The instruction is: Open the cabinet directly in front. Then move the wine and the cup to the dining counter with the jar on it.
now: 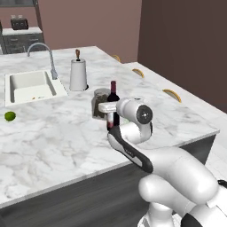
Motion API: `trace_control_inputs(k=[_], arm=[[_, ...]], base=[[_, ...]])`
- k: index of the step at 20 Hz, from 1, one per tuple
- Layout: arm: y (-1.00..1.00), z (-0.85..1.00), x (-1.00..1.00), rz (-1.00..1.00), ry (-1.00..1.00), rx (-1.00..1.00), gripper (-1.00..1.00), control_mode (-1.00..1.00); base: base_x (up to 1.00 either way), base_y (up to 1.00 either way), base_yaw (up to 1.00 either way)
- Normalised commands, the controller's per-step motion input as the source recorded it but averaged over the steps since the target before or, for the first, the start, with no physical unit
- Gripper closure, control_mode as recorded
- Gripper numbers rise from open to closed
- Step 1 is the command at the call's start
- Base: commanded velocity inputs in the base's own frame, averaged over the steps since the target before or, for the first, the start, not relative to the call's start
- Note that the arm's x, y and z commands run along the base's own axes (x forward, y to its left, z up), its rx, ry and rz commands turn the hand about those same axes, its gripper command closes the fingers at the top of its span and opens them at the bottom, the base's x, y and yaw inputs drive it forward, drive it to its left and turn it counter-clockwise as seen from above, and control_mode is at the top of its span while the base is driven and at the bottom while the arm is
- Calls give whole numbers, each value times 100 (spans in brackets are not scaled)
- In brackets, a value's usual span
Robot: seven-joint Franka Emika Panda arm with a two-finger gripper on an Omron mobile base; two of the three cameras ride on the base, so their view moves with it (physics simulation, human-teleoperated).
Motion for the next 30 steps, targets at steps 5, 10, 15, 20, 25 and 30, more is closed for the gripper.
trace_control_inputs(k=[5,10,15,20,25,30], arm=[[0,-16,6,0,-3,2,100,-100],[0,-4,0,0,-1,0,100,-100],[0,-11,0,0,-4,0,100,-100],[5,-17,0,0,-4,-4,100,-100],[0,-15,0,0,-3,-1,100,-100],[0,-5,16,0,0,0,100,-100]], base=[[0,0,0],[0,0,0],[0,0,0],[0,0,0],[0,0,0],[0,0,0]])
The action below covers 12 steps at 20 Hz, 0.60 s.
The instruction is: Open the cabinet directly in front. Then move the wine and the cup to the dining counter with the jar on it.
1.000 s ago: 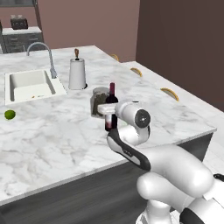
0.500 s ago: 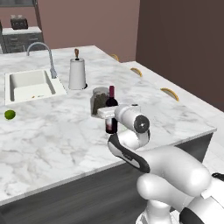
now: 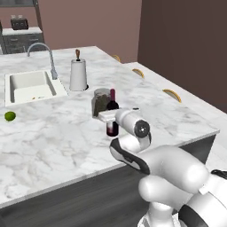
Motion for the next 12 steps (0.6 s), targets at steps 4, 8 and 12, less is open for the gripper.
trace_control_inputs(k=[4,8,12], arm=[[3,-1,35,0,0,0,100,-100],[7,-3,37,0,0,0,100,-100],[2,-10,24,0,0,0,100,-100]], base=[[0,0,0],[0,0,0],[0,0,0]])
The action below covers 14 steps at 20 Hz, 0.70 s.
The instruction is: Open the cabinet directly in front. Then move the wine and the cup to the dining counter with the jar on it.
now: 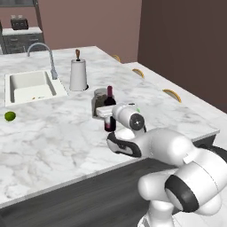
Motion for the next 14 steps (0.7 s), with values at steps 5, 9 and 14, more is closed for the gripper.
trace_control_inputs(k=[5,9,14], arm=[[0,-21,11,0,-1,0,100,-100],[0,-36,1,0,-1,-3,100,-100],[0,-20,4,0,-1,0,100,-100]], base=[[0,0,0],[0,0,0],[0,0,0]])
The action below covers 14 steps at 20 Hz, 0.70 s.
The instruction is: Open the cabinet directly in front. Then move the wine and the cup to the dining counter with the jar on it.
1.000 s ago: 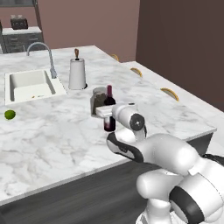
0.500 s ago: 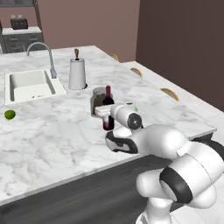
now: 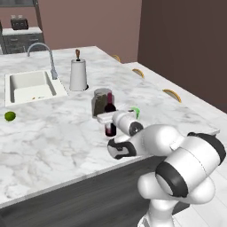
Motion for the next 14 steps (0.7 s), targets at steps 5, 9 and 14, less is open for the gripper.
trace_control_inputs(k=[5,9,14], arm=[[0,-7,16,0,-1,0,100,-100],[0,-4,23,0,0,0,100,-100],[0,-9,21,0,-1,0,100,-100]], base=[[0,0,0],[0,0,0],[0,0,0]])
